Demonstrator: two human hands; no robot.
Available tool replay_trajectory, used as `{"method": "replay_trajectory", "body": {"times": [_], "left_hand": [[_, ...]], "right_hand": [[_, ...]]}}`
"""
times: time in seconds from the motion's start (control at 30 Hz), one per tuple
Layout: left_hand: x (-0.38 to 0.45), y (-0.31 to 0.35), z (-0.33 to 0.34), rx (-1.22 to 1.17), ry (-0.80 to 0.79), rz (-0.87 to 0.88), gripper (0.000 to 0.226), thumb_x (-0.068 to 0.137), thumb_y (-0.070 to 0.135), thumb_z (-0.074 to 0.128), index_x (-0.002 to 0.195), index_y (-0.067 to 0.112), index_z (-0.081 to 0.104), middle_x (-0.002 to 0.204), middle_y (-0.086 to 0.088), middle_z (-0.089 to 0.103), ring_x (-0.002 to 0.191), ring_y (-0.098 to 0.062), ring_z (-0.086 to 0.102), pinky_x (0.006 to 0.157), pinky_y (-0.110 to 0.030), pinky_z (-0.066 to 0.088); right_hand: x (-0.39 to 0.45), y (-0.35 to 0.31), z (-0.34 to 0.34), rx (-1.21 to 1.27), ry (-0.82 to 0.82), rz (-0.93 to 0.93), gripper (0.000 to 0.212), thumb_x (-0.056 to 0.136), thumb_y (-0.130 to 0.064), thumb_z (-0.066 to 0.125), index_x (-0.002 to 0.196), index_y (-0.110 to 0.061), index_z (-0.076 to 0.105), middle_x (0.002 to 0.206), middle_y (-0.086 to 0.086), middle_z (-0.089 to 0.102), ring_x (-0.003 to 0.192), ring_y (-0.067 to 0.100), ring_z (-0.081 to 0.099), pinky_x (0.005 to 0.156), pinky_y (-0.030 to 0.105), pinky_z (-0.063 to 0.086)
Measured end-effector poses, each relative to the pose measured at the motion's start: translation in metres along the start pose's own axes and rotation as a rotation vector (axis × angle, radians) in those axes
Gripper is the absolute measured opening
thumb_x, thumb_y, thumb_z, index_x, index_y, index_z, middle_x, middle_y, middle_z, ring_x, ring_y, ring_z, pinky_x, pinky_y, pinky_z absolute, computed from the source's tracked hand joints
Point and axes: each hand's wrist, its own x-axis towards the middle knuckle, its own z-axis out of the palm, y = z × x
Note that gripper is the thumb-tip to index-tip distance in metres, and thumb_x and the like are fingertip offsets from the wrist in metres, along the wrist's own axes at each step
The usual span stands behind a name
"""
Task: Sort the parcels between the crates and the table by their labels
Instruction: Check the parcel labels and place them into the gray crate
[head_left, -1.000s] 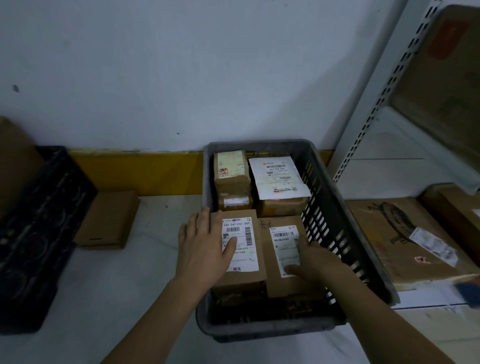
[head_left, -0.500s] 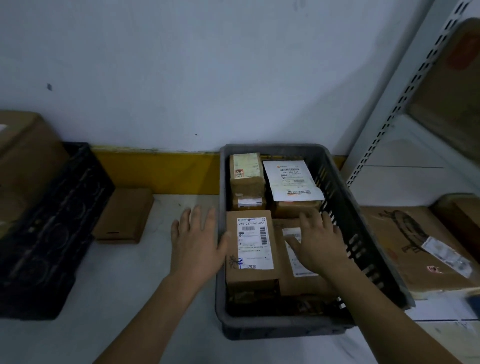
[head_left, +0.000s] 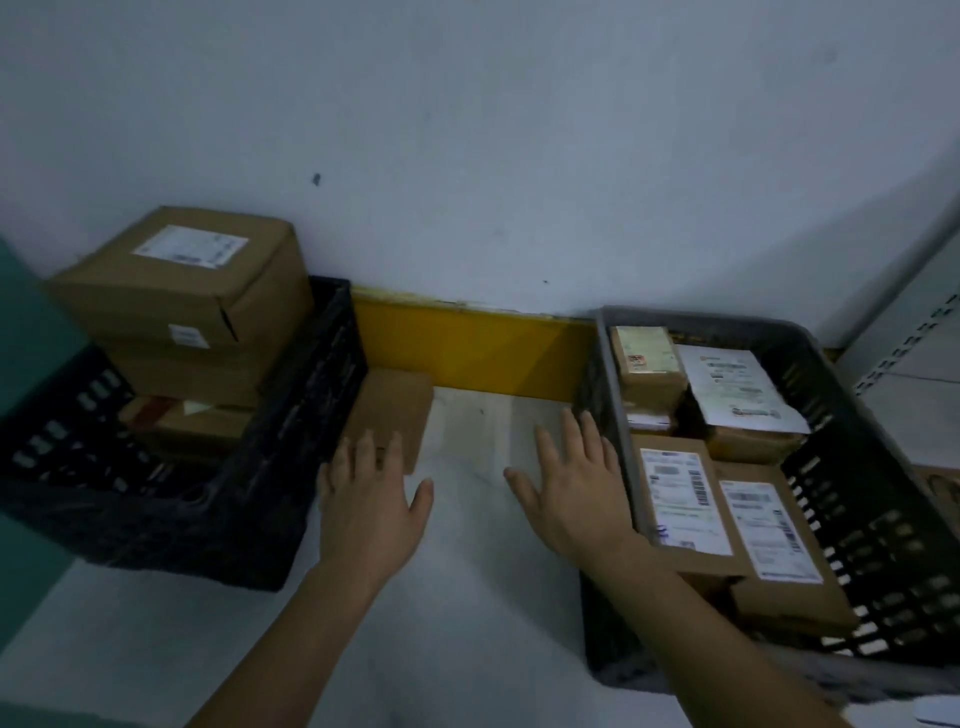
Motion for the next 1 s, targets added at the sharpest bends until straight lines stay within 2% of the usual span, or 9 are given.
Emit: {"method": "replay_trajectory", "body": {"times": [0.17, 0.27, 0.37, 0.57, 0.9, 1.0], "left_hand": [[0.004, -0.060, 0.001, -0.006, -0.061, -0.009, 0.082, 0.103, 0.071, 0.029, 0.169, 0.026, 0.015, 0.176, -0.011, 0.013, 0.161, -0.037, 0.011, 0.130, -0.058, 0.015], [0.012, -0.076, 0.007, 0.002, -0.104, -0.001, 0.085, 0.100, 0.073, 0.024, 0.169, 0.025, 0.012, 0.177, -0.011, 0.010, 0.161, -0.037, 0.010, 0.130, -0.058, 0.014], [0.029, -0.078, 0.014, -0.003, -0.129, 0.004, 0.082, 0.103, 0.070, 0.031, 0.169, 0.025, 0.013, 0.177, -0.012, 0.011, 0.161, -0.037, 0.009, 0.130, -0.058, 0.015], [0.076, -0.075, 0.039, 0.014, -0.230, -0.014, 0.084, 0.102, 0.072, 0.032, 0.169, 0.024, 0.014, 0.176, -0.012, 0.011, 0.161, -0.041, 0.010, 0.129, -0.059, 0.017], [0.162, -0.070, 0.091, 0.022, -0.426, -0.115, 0.102, 0.092, 0.086, 0.032, 0.170, 0.027, 0.004, 0.177, -0.013, -0.007, 0.159, -0.051, -0.003, 0.129, -0.063, 0.010], [0.182, -0.067, 0.108, 0.005, -0.450, -0.141, 0.107, 0.090, 0.089, 0.034, 0.170, 0.029, -0.003, 0.177, -0.012, -0.014, 0.159, -0.052, -0.006, 0.129, -0.064, 0.009]], "right_hand": [[0.002, -0.068, 0.043, 0.015, -0.083, 0.078, 0.090, 0.099, -0.080, 0.002, 0.172, -0.027, 0.005, 0.180, 0.014, -0.005, 0.165, 0.039, -0.008, 0.133, 0.059, 0.006], [0.004, -0.091, 0.064, 0.027, -0.124, 0.105, 0.089, 0.101, -0.080, 0.005, 0.172, -0.028, 0.000, 0.179, 0.013, -0.011, 0.165, 0.039, -0.012, 0.133, 0.059, 0.004], [0.015, -0.103, 0.077, 0.015, -0.154, 0.128, 0.089, 0.101, -0.081, 0.004, 0.172, -0.029, -0.004, 0.179, 0.012, -0.017, 0.164, 0.038, -0.017, 0.133, 0.058, -0.001], [0.054, -0.108, 0.094, 0.014, -0.186, 0.139, 0.089, 0.101, -0.081, 0.005, 0.172, -0.029, -0.006, 0.178, 0.012, -0.019, 0.164, 0.039, -0.017, 0.130, 0.057, -0.005], [0.107, -0.095, 0.130, 0.048, -0.263, 0.096, 0.089, 0.101, -0.081, 0.006, 0.173, -0.029, -0.001, 0.179, 0.013, -0.016, 0.165, 0.037, -0.017, 0.132, 0.059, -0.003], [0.119, -0.093, 0.136, 0.048, -0.276, 0.109, 0.092, 0.097, -0.083, -0.005, 0.173, -0.030, 0.001, 0.179, 0.013, -0.014, 0.165, 0.037, -0.015, 0.132, 0.059, -0.002]]}}
